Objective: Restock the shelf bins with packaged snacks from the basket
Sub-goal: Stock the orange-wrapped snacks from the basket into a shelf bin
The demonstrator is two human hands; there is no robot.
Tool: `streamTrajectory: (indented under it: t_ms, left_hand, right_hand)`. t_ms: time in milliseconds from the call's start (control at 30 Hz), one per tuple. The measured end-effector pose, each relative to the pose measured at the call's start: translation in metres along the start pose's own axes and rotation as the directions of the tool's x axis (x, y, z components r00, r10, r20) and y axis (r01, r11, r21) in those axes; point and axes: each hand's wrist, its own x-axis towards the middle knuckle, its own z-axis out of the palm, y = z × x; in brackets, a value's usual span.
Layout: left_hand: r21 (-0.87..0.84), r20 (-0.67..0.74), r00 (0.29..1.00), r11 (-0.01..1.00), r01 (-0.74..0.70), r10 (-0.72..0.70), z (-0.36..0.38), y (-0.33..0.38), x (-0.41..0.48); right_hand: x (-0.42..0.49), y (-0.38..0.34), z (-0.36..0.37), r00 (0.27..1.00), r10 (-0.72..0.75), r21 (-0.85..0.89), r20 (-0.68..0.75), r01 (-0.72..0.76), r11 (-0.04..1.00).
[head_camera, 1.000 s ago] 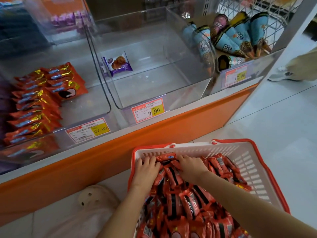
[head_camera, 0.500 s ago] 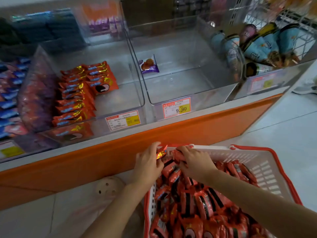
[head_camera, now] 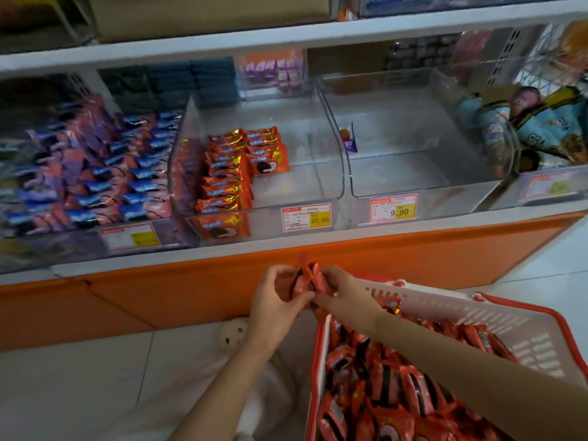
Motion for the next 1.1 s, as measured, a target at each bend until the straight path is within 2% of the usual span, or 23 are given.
streamTrajectory:
  t_ms: [133,233,333,500,633,800,867,933,1000,1100]
  left_hand:
    - [0.018,-0.110,0.990,0.996,-0.083,0.084,-0.016,0.015,0.003]
    - [0.107,-0.201,0.961,0.980,-0.169,0.188,-0.038,0.027,0.004]
    - [0.174,-0.213,0.932,0.950,-0.259,0.293,-0.060,0.038,-0.002]
    - [0.135,-0.229,0.894,0.922,-0.363,0.386,-0.106,0.054,-0.002]
    - [0.203,-0.243,0.870,0.900,-0.386,0.428,-0.145,0.057,0.003]
    - [0.336,-0.320,0.801,0.851,-0.403,0.505,-0.176,0.044,0.017]
    - [0.339,-0.361,0.786,0.856,-0.391,0.502,-0.179,0.039,0.018]
    - [0.327,-0.365,0.784,0.857,-0.398,0.503,-0.179,0.037,0.019]
    - [0.322,-0.354,0.781,0.851,-0.415,0.515,-0.180,0.037,0.020]
    - [0.317,-0.345,0.789,0.854,-0.412,0.509,-0.181,0.035,0.024]
  right_hand:
    - [0.002,-0.021,0.000,0.999,-0.010,0.084,0.040,0.007,0.996]
    - [0.003,-0.042,-0.006,0.989,-0.132,-0.081,0.070,0.138,0.987]
    - [0.002,-0.068,-0.012,0.968,-0.217,-0.078,0.123,0.228,0.971]
    - [0.012,-0.106,-0.020,0.952,-0.273,0.008,0.141,0.275,0.961]
    - [0.026,-0.132,-0.022,0.921,-0.383,0.034,0.070,0.382,0.924]
    - [0.057,-0.164,-0.013,0.871,-0.483,0.070,-0.089,0.489,0.869]
    - [0.078,-0.172,-0.008,0.851,-0.496,0.065,-0.172,0.512,0.856]
    - [0.104,-0.172,-0.003,0.843,-0.471,-0.012,-0.258,0.485,0.874]
    - [0.129,-0.168,0.001,0.819,-0.466,-0.199,-0.334,0.422,0.884]
    - [0.157,-0.158,0.000,0.838,-0.402,-0.430,-0.368,0.230,0.873]
